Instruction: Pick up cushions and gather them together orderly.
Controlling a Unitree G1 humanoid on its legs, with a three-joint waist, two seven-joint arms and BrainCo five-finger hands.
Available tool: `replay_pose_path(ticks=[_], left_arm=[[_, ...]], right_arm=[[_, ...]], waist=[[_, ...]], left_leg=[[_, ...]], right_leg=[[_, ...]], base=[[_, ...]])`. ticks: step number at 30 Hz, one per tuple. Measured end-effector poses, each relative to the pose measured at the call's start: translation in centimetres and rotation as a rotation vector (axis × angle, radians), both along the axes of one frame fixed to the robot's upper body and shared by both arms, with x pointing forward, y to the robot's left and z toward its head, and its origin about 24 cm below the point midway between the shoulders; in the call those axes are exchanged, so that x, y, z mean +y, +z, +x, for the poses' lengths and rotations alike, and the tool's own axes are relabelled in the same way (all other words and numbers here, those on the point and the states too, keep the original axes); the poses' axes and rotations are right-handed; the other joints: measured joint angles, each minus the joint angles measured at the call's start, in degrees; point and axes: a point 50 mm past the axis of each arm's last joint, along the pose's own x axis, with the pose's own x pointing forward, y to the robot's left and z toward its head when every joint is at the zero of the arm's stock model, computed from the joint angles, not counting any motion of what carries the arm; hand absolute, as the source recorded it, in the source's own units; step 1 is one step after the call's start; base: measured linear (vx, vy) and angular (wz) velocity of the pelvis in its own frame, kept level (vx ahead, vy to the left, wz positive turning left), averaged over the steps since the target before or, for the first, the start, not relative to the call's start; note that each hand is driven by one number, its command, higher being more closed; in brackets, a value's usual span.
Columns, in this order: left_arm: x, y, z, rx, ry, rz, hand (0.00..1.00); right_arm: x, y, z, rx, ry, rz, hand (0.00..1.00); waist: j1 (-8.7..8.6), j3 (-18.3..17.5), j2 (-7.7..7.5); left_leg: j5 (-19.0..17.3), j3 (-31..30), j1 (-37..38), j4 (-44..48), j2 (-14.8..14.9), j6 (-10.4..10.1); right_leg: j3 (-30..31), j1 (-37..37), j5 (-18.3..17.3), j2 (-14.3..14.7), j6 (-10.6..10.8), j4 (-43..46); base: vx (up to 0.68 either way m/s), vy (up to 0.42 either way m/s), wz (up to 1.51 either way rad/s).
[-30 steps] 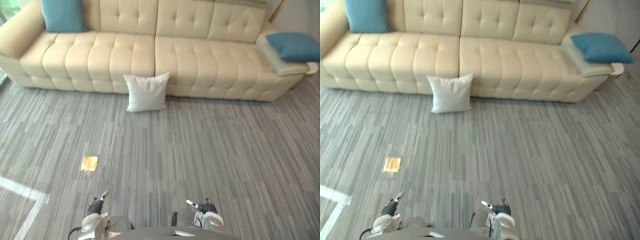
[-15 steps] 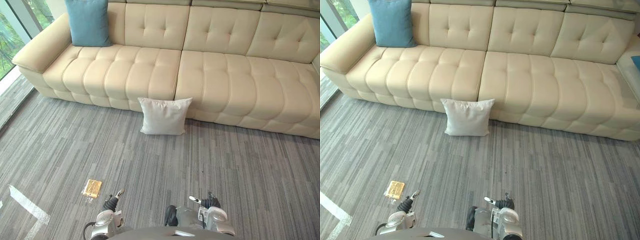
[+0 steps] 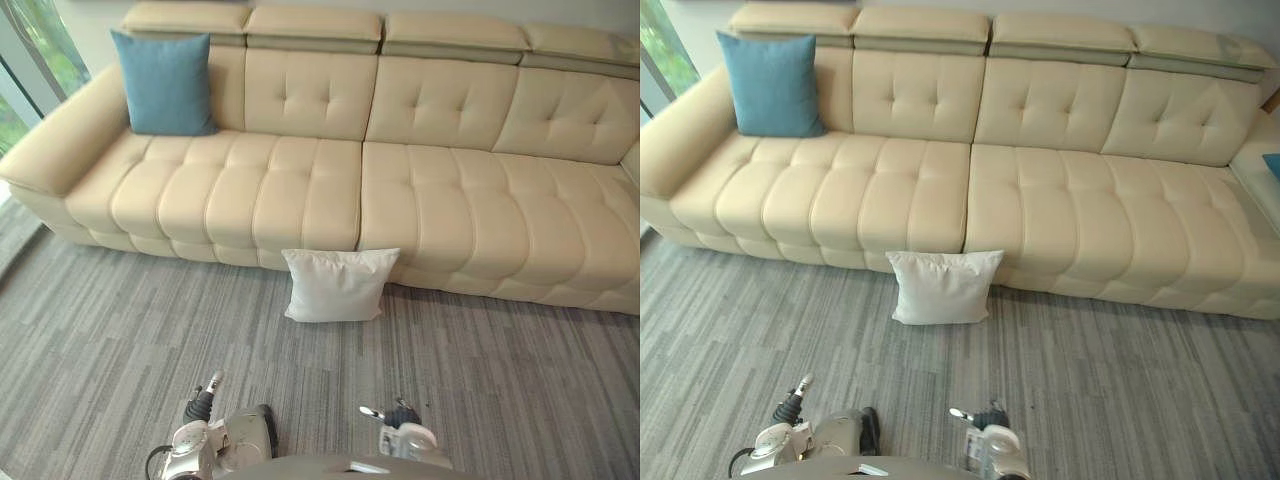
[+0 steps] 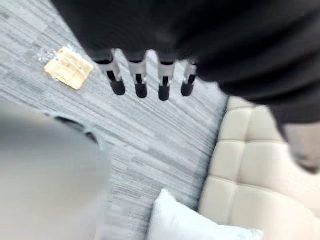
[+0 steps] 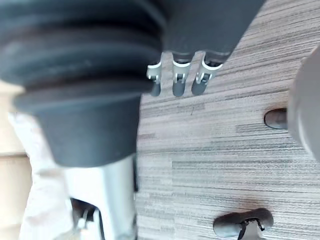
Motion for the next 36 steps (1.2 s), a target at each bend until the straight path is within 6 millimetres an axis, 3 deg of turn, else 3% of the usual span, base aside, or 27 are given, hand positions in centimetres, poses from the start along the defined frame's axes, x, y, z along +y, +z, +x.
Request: replay_pose_path(ticks=[2, 5, 6, 8, 9, 10, 12, 14, 15, 17, 19, 21, 22, 23, 26, 27, 29, 31, 34, 36], left_arm=[[0.0, -0.1, -0.2, 0.007, 0.005, -0.002, 0.00], [0.0, -0.3, -0.6, 0.028, 0.009, -0.010, 0.00], [-0.2, -0.5, -0.9, 0.046, -0.002, -0.016, 0.00], [0.1, -0.5, -0.9, 0.050, -0.018, -0.004, 0.00], [0.4, -0.5, -1.1, 0.061, -0.018, 0.002, 0.00], [0.5, -0.6, -1.4, 0.068, -0.016, 0.005, 0.00], [0.6, -0.6, -1.5, 0.072, -0.016, 0.006, 0.00], [0.6, -0.8, -1.9, 0.087, -0.011, 0.001, 0.00], [0.6, -0.8, -1.9, 0.088, -0.011, 0.001, 0.00], [0.4, -0.9, -2.0, 0.095, -0.013, -0.006, 0.00], [0.3, -1.0, -2.0, 0.104, -0.016, -0.010, 0.00], [0.3, -1.1, -2.2, 0.118, -0.020, -0.012, 0.00], [-0.7, -1.5, -2.5, 0.138, -0.030, -0.038, 0.00], [-1.3, -1.5, -2.4, 0.133, -0.035, -0.052, 0.00], [-2.3, -1.6, -2.3, 0.138, -0.041, -0.073, 0.00], [-2.3, -1.6, -2.3, 0.135, -0.040, -0.074, 0.00], [-2.0, -1.3, -1.7, 0.106, -0.036, -0.064, 0.00], [-1.7, -0.9, -1.0, 0.072, -0.032, -0.048, 0.00], [-1.1, -0.8, -1.2, 0.073, -0.031, -0.031, 0.00], [-0.9, -0.8, -1.1, 0.069, -0.032, -0.027, 0.00]], right_arm=[[0.0, 0.0, 0.1, -0.002, -0.005, 0.003, 0.00], [0.0, -0.3, -0.6, 0.018, -0.010, 0.006, 0.00], [-0.1, -0.5, -1.3, 0.036, -0.013, 0.005, 0.00], [-0.3, -0.4, -1.3, 0.027, -0.012, -0.003, 0.00], [-0.3, -0.4, -1.3, 0.024, -0.012, -0.003, 0.00], [-0.3, -0.4, -1.4, 0.023, -0.009, -0.003, 0.00], [-0.4, -0.4, -1.5, 0.021, -0.010, -0.005, 0.00], [-0.4, -0.3, -1.4, 0.016, -0.002, -0.011, 0.00], [-0.4, -0.3, -1.2, 0.012, 0.000, -0.013, 0.00], [-0.5, -0.1, -0.7, 0.001, 0.007, -0.020, 0.00], [-0.5, 0.0, -0.5, -0.004, 0.010, -0.020, 0.00], [-0.4, 0.0, -0.5, -0.006, 0.016, -0.024, 0.00], [-1.1, 0.1, -0.3, -0.008, 0.019, -0.043, 0.00], [-1.7, 0.2, -0.3, -0.009, 0.014, -0.055, 0.00], [-2.8, 0.4, -0.2, -0.009, 0.014, -0.085, 0.00], [-2.8, 0.3, -0.3, -0.004, 0.014, -0.086, 0.00], [-2.8, 0.2, -0.5, 0.004, 0.016, -0.085, 0.00], [-2.7, 0.1, -0.7, 0.015, 0.013, -0.081, 0.00], [-2.7, -0.1, -1.2, 0.031, 0.005, -0.078, 0.00], [-2.6, -0.4, -1.5, 0.047, -0.010, -0.068, 0.00]], waist=[[0.30, -0.1, -0.20], [0.51, -0.8, -0.20], [0.07, -1.1, 0.27], [-0.55, -0.7, -0.81], [-1.03, -0.3, -0.64], [-1.24, -0.5, -1.05], [-1.36, -0.7, -1.60], [-2.26, -0.8, -1.52], [-2.49, -0.8, -1.50], [-2.78, -0.7, -0.58], [-3.00, -0.6, -0.47], [-3.47, -0.6, -0.72], [-3.52, -1.0, 0.89], [-3.55, -0.9, 1.47], [-3.81, -0.7, 3.14], [-3.95, -0.6, 3.23], [-3.98, -0.5, 3.11], [-3.60, -0.3, 3.03], [-2.96, -0.1, 2.86], [-2.59, 0.1, 2.47]], left_leg=[[-0.7, 0.8, 2.1, 0.2, -1.1, 1.1], [-2.0, 0.9, 5.0, -1.7, -2.3, 0.9], [-3.6, 0.7, 7.4, -4.2, -2.7, 0.2], [-5.1, 1.2, 9.7, -5.0, -3.7, 0.2], [-6.0, 1.5, 11.5, -5.3, -4.0, 0.3], [-7.2, 1.6, 13.5, -5.4, -4.0, 0.6], [-8.1, 1.6, 16.0, -6.4, -3.8, 0.2], [-8.0, 1.6, 19.5, -9.1, -3.2, -0.1], [-8.0, 1.7, 20.3, -9.6, -2.9, -0.3], [-8.7, 2.0, 22.8, -10.6, -0.3, -2.9], [-9.2, 2.1, 25.2, -11.8, 1.4, -4.9], [-10.1, 1.0, 27.5, -13.3, 1.8, -6.6], [-10.3, -2.4, 29.2, -14.8, 2.9, -6.3], [-9.0, -4.7, 29.3, -15.4, 2.8, -5.3], [-7.3, -8.7, 29.7, -14.6, 4.5, -6.1], [-6.7, -10.0, 29.3, -12.6, 5.2, -6.2], [-3.9, -13.9, 23.5, 0.4, 6.7, -7.1], [-2.3, -14.4, 15.3, 17.9, 7.5, -8.2], [-3.8, -10.2, 9.7, 24.0, 7.9, -6.6], [-7.1, -7.2, 7.4, 19.9, 7.7, -6.7]], right_leg=[[2.0, 1.2, 2.4, -1.2, 0.6, -0.3], [4.4, -0.9, 2.6, -2.4, 0.8, 5.7], [5.5, -4.9, 2.4, -2.8, 1.0, 14.8], [6.9, -11.3, 4.2, -4.4, 3.1, 28.7], [7.3, -14.1, 6.9, -5.4, 3.0, 35.6], [6.9, -16.2, 6.3, -6.0, 2.5, 41.1], [4.3, -19.1, 1.0, -6.0, 1.8, 45.2], [-2.4, -22.0, -4.3, -5.9, 0.8, 41.3], [-4.0, -22.6, -4.9, -5.8, 0.6, 39.4], [-8.4, -25.3, -5.4, -2.6, -0.3, 28.1], [-8.0, -26.7, -2.5, 0.0, -1.0, 20.0], [-5.1, -26.9, 5.5, 1.8, -1.1, 13.1], [-5.7, -26.2, 6.1, 3.2, -2.0, 15.4], [-5.7, -27.4, 2.4, 3.0, -2.5, 18.9], [-8.2, -27.5, -4.1, 3.3, -3.7, 24.1], [-9.0, -26.2, -5.2, 3.5, -4.0, 24.1], [-10.8, -22.4, -6.5, 4.1, -4.6, 21.8], [-11.5, -17.9, -6.4, 4.6, -4.8, 17.6], [-11.3, -12.4, -6.2, 5.0, -4.5, 13.5], [-11.0, -9.8, -5.6, 4.5, -3.6, 11.5]], base=[[0.22, 0.111, -0.21], [0.16, 0.050, -0.33], [0.14, 0.062, -0.26], [0.11, 0.054, -0.21], [0.14, 0.045, -0.17], [0.19, 0.035, -0.14], [0.17, -0.007, -0.01], [0.20, -0.080, 0.14], [0.23, -0.117, 0.04], [0.30, -0.191, -0.06], [0.37, -0.243, -0.02], [0.42, -0.298, 0.16], [0.39, -0.270, 0.28], [0.46, -0.334, 0.26], [0.37, -0.259, 0.28], [0.43, -0.279, 0.46], [0.34, -0.218, 0.43], [0.24, -0.091, 0.11], [0.21, 0.004, -0.07], [0.23, 0.107, -0.07]])
